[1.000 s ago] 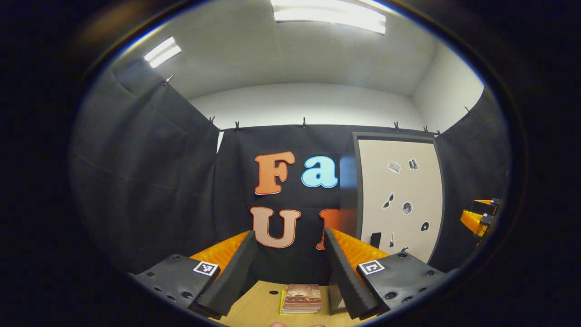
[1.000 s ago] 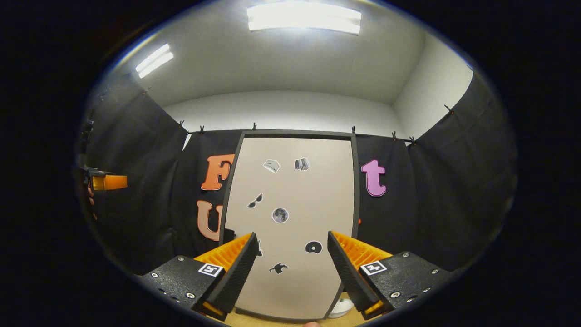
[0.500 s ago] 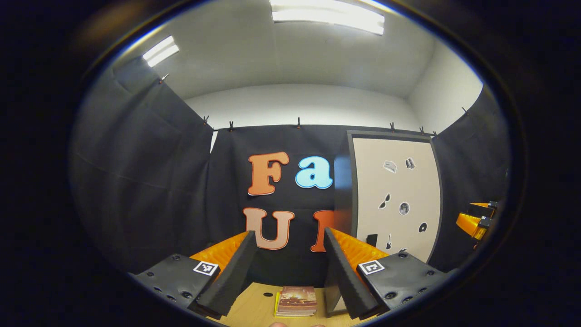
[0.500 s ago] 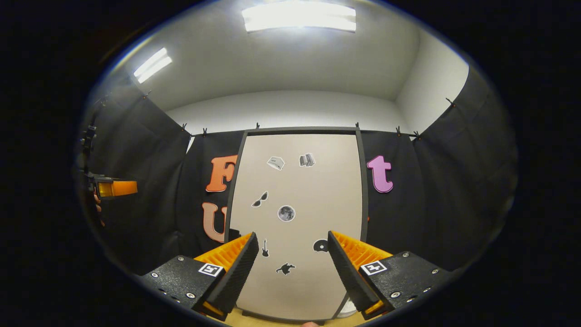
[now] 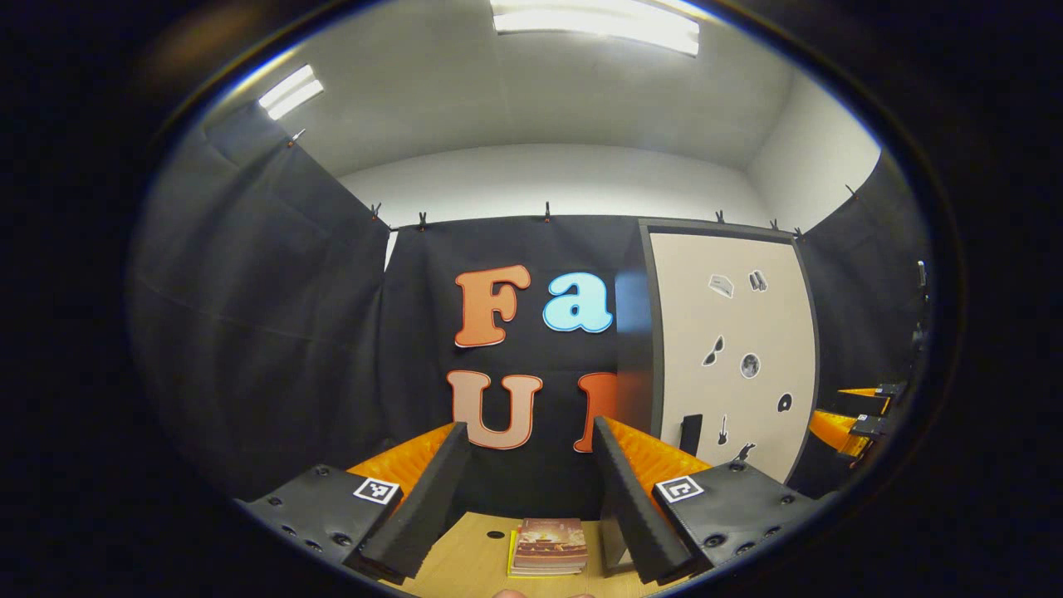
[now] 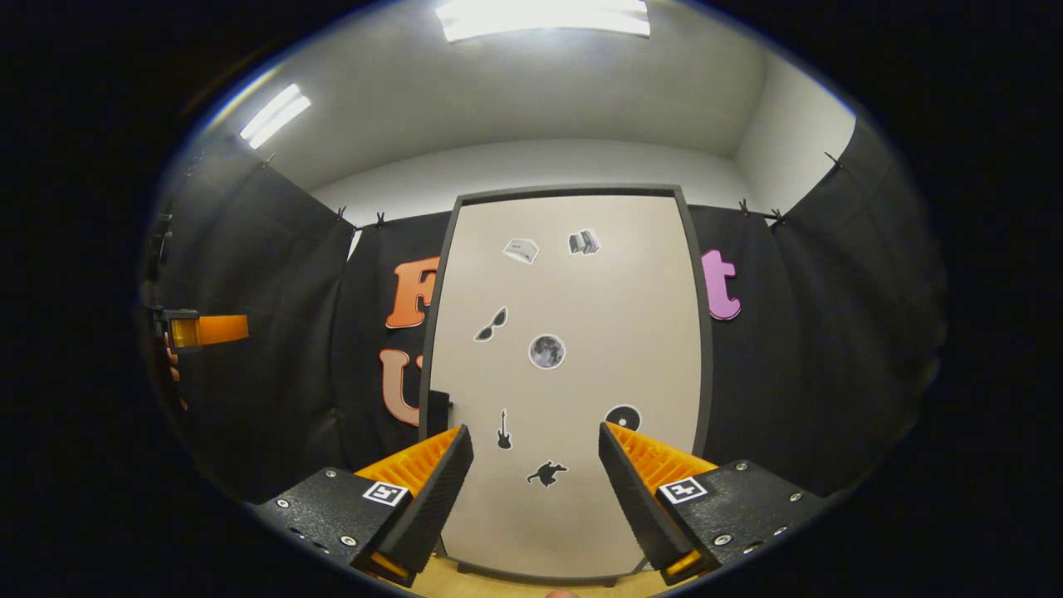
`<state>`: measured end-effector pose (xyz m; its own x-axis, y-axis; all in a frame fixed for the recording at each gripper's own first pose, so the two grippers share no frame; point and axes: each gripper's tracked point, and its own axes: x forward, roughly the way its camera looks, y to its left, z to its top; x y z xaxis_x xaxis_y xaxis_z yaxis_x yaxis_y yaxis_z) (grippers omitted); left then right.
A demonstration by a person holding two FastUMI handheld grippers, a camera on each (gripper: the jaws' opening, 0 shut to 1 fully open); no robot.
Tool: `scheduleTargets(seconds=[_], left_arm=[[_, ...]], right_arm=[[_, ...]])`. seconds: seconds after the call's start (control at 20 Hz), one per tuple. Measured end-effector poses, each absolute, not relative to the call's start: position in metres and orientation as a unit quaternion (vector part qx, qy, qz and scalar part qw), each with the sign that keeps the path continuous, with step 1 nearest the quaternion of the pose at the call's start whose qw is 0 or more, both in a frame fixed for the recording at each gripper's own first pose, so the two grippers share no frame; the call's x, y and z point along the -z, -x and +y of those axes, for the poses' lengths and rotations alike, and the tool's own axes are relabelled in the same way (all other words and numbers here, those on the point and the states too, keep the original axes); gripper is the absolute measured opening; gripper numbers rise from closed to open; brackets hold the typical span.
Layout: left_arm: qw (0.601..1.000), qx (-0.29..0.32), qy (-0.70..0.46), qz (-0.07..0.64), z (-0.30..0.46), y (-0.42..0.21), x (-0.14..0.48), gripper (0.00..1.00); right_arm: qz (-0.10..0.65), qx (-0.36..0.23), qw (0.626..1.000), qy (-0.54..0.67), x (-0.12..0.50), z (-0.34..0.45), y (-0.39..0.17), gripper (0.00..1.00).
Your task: Open the cabinet door with the right hand, grasp the bottle in the cabinet with the left hand and place it on the coaster, then close the cabinet door with the right hand.
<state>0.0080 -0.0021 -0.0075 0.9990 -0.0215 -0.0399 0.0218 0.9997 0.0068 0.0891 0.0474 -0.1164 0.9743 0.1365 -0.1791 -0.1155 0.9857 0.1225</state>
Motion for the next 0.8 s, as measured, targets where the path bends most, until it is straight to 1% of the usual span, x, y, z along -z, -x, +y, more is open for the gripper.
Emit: scheduleTargets(seconds=[0.3,0.55,0.75,0.8], left_arm=[[0.999,0.004,-0.006,0.031,0.003,-0.008,0.013,0.96],[0.999,-0.017,-0.003,0.048,0.015,-0.004,0.02,0.96],[0.997,-0.037,-0.008,0.063,0.027,0.003,0.024,0.96],[0.997,-0.042,-0.009,0.063,0.03,0.003,0.025,0.93]], right_arm=[[0.134,-0.084,0.985,-0.072,0.148,0.099,-0.131,0.93],[0.19,-0.106,0.972,-0.093,0.176,0.151,-0.166,0.92],[0.226,-0.11,0.963,-0.095,0.196,0.178,-0.184,0.87],[0.231,-0.108,0.962,-0.095,0.2,0.181,-0.189,0.86]])
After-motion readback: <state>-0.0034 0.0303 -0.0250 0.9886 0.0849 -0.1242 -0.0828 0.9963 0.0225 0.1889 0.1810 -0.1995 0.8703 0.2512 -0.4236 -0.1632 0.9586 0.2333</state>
